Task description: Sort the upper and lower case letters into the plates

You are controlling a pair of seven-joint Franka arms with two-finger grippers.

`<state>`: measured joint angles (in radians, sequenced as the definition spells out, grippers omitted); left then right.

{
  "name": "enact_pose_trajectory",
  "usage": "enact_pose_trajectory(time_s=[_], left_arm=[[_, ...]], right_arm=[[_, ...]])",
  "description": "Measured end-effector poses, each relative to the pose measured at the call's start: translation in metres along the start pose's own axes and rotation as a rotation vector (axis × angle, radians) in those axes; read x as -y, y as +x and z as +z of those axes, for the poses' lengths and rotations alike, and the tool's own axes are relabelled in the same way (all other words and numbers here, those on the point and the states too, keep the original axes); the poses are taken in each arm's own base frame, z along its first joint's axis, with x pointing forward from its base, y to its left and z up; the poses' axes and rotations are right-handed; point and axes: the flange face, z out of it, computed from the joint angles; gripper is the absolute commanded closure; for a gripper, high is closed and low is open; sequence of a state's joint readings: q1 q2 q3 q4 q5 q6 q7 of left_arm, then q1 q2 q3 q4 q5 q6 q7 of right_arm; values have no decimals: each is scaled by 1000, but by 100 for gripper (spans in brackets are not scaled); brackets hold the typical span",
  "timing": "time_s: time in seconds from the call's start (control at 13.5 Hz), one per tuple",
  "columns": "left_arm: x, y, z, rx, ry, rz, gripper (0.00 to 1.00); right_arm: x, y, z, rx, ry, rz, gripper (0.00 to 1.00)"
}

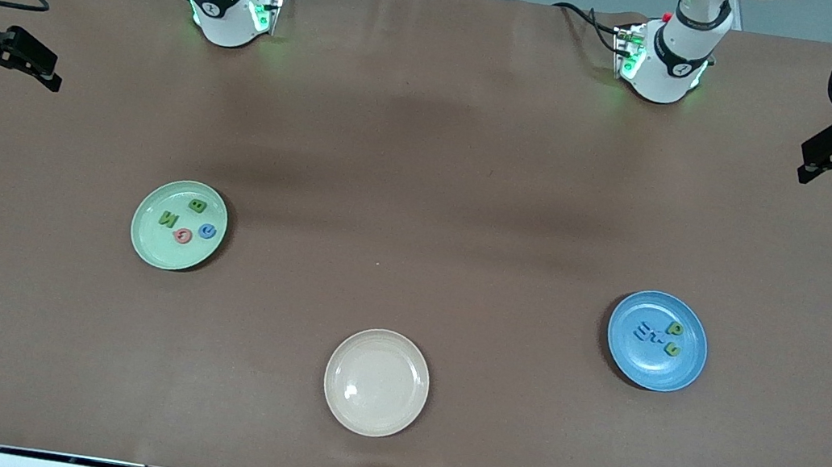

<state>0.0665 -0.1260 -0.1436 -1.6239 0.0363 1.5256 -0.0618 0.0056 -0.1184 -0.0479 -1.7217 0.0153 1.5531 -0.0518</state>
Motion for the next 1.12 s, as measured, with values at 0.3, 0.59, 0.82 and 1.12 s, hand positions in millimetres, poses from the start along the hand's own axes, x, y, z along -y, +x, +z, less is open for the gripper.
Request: enact_pose_trajectory(time_s=[0.3, 0.59, 0.82, 1.12], left_arm=[[-3, -5, 0, 5, 2, 5, 0], [-7, -6, 0, 10, 0, 13, 0], [-9, -6, 0, 10, -2, 17, 0], [-10, -6, -7, -6, -3, 18, 0]], right_arm=[[-9, -1, 0, 0, 1, 17, 0], [-10, -1, 0, 0, 1, 19, 0], [-10, -1, 0, -1, 1, 19, 0], [-10, -1, 0, -1, 1, 19, 0]])
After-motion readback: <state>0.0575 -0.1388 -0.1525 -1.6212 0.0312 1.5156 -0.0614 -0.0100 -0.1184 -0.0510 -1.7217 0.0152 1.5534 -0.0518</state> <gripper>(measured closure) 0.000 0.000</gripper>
